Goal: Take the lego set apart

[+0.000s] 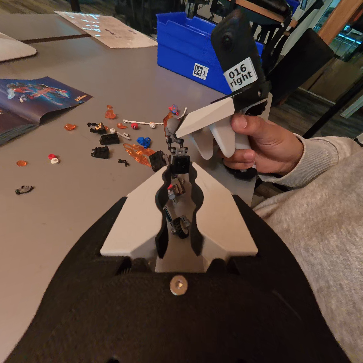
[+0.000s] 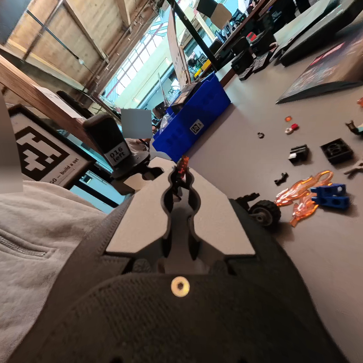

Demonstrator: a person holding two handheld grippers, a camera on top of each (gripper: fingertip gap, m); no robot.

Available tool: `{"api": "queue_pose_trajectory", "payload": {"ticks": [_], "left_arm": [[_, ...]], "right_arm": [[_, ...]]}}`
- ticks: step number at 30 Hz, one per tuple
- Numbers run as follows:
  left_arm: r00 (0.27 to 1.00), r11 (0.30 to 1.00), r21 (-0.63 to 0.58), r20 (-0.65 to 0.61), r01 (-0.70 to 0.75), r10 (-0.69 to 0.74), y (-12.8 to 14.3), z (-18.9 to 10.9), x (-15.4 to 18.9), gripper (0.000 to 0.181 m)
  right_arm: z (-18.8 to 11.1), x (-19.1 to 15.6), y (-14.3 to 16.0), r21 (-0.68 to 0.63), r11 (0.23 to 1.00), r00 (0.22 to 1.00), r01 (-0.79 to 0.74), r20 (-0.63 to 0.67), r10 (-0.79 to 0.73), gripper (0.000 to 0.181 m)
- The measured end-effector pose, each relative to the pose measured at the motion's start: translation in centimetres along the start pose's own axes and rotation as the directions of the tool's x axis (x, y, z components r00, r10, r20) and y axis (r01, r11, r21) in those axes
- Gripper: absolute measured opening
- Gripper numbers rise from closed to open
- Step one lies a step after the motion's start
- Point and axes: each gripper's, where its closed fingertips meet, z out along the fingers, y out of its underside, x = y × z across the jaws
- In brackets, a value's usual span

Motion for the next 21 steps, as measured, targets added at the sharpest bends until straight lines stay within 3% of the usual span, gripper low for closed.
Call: {"api": "queue_pose_trajectory", "payload": {"ticks": [5,8,12,17,21], "left_arm": [[0.994,0.993,0.081,-0.079,0.081,-0.074,-0.9,-0.3,0.4,0.015],[0.964,0.964,0.154,-0.186,0.217,-0.188,-2.1,-0.5,0.8,0.036],[0.909,0.927,0.155,-0.305,0.342,-0.284,-2.5,-0.7,1.2,0.013],[0.874,0.904,0.127,-0.342,0.408,-0.346,-2.4,-0.8,1.4,0.011],[0.856,0.894,0.102,-0.355,0.435,-0.376,-2.3,-0.9,1.5,0.008]], "right_arm": [[-0.1,-0.5,-0.3,0.020,0.997,0.995,-0.069,0.067,0.068,0.006],[0.1,-1.1,0.0,0.006,0.991,0.982,-0.133,0.140,0.131,0.006],[0.6,-1.6,0.5,-0.011,0.987,0.972,-0.161,0.174,0.160,0.006],[0.6,-1.6,0.4,-0.002,0.992,0.979,-0.124,0.163,0.122,0.007],[-0.2,-1.3,-1.1,0.087,0.985,0.975,-0.149,0.180,0.131,0.017]]}}
